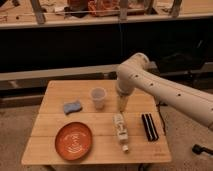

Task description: Move the arm in a circular motion

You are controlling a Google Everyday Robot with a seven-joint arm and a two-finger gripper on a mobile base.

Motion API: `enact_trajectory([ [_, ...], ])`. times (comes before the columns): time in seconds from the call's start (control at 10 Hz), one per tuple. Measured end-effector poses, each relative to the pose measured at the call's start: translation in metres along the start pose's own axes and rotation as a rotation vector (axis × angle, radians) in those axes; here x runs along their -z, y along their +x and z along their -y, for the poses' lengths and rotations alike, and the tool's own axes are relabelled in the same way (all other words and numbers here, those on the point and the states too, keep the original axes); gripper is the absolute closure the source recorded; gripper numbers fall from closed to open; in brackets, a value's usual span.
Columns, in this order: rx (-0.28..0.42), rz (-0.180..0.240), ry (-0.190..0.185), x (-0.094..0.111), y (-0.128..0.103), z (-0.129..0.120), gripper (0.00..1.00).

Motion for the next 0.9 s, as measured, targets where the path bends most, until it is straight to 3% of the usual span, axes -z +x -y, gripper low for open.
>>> enact_trajectory([
  [0.4,0.044,-0.007,-0.007,-0.013,-0.009,0.03,0.2],
  [0.9,0.023,-0.063,-0.056,-0.029,0.005,0.047,0.2],
])
